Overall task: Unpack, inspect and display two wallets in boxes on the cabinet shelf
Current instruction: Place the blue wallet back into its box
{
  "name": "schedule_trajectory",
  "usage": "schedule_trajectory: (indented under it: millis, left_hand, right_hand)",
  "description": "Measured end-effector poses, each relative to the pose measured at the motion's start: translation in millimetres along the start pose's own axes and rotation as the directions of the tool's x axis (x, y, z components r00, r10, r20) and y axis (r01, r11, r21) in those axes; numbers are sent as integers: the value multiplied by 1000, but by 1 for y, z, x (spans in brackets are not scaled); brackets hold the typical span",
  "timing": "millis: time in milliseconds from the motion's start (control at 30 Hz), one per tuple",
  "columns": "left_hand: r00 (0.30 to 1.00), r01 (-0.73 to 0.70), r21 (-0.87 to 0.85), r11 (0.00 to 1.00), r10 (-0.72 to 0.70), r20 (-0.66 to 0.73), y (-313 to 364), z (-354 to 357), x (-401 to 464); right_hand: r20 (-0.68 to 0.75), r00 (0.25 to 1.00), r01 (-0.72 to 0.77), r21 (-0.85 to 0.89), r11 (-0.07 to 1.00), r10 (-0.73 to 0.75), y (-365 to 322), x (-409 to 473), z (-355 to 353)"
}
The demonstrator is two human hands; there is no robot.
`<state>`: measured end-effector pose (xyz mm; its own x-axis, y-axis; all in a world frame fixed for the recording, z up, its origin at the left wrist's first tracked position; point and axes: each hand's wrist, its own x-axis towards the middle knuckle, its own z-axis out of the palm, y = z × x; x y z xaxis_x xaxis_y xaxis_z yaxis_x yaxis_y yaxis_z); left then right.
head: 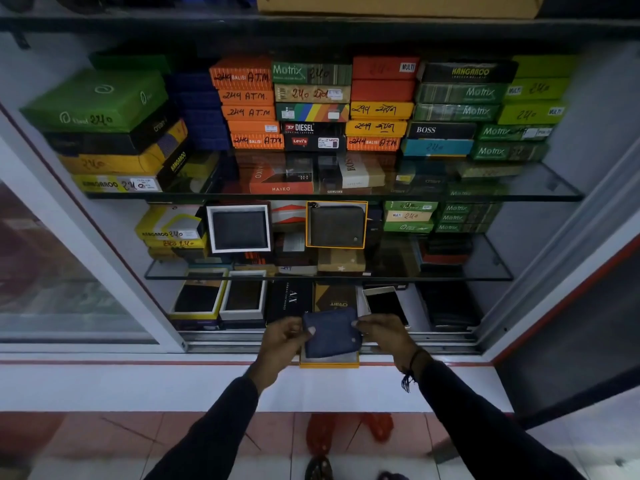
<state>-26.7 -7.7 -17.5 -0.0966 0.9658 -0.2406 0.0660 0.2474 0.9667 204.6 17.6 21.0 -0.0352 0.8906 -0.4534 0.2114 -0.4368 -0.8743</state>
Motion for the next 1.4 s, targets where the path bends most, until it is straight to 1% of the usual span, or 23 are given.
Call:
schedule_trajectory:
  millis: [33, 100, 167, 200, 267, 300, 367, 433, 500, 567, 633, 733, 833, 900, 1000, 1100, 1167, 1233, 1300, 1333, 1400]
  left_hand:
    - [999, 39, 4, 999, -39, -7, -1, 0, 4]
    - [996, 87, 52, 995, -86, -20, 0, 3, 8]
    - [991, 123, 116, 986, -116, -61, -1, 8, 11]
    - [990, 128, 177, 976, -115, -79, -1, 10, 12]
    - [991, 112, 325, 939, -83, -103, -3, 16, 15]
    - [990, 112, 382, 917, -71, -119, -3, 18, 16]
    - [984, 127, 461, 878, -53, -171, -4, 20, 16]
    - [974, 154, 489, 859, -50, -219, -10, 19, 17]
    - [975, 195, 500, 844, -110, -195, -16, 19, 20]
    - [972, 227, 498, 837, -166, -165, -20, 19, 21]
    - [974, 219, 523, 824, -153, -167, -20, 20, 18]
    - [985, 141, 554, 821, -62, -158, -14, 22, 13]
    - [992, 27, 514, 857, 38, -117, 2, 27, 7]
    - [988, -29, 480, 877, 97, -118, 20, 34, 2]
    - [975, -157, 430, 889, 209, -75, 52, 49, -4]
    - [928, -329, 403, 854, 372, -32, 86, 66, -8]
    - [873, -430, 399, 810, 486, -47, 110, 78, -7]
    - [808, -503, 415, 758, 583, -84, 135, 90, 1]
    - [773, -529, 453, 718, 627, -92, 158, 106, 16]
    - [780, -514, 466, 720, 618, -95, 166, 113, 25]
    - [836, -448, 455, 769, 541, -90, 179, 129, 42]
  right_hand:
    - [-24, 999, -24, 43, 999, 25, 0, 2, 2]
    - [-93, 996, -9, 25, 1000, 11, 3, 6, 9]
    - [-150, 988, -33, -102, 994, 18, 10, 14, 16]
    - [-177, 984, -65, -188, 980, 31, 14, 17, 19]
    - [-221, 975, -96, -383, 919, 10, 20, 19, 22]
    - [-225, 974, -93, -454, 886, -13, 22, 19, 24]
    - [-211, 977, -80, -518, 851, -37, 26, 19, 27]
    - [-215, 976, -97, -542, 835, -27, 28, 21, 31]
    - [-216, 976, -135, -527, 839, 22, 31, 24, 34]
    - [-233, 970, -170, -468, 867, 65, 35, 27, 36]
    - [-266, 958, -204, -384, 901, 104, 39, 28, 36]
    - [-302, 951, -172, -327, 929, 70, 41, 21, 30]
    - [-351, 936, -114, -247, 962, 20, 33, 9, 16]
    - [-394, 918, -32, -170, 985, -38, 23, -4, 2]
    - [-441, 885, 98, -131, 987, -147, 2, -22, -26]
    - [-497, 832, 167, -197, 966, -245, -28, -39, -59]
    - [-531, 782, 241, -227, 944, -327, -50, -44, -79]
    - [-554, 731, 342, -209, 916, -399, -70, -43, -96]
    - [-576, 697, 390, -195, 900, -427, -88, -34, -111]
    - [-588, 688, 387, -200, 900, -426, -96, -26, -116]
    - [-613, 680, 352, -209, 912, -403, -109, -5, -124]
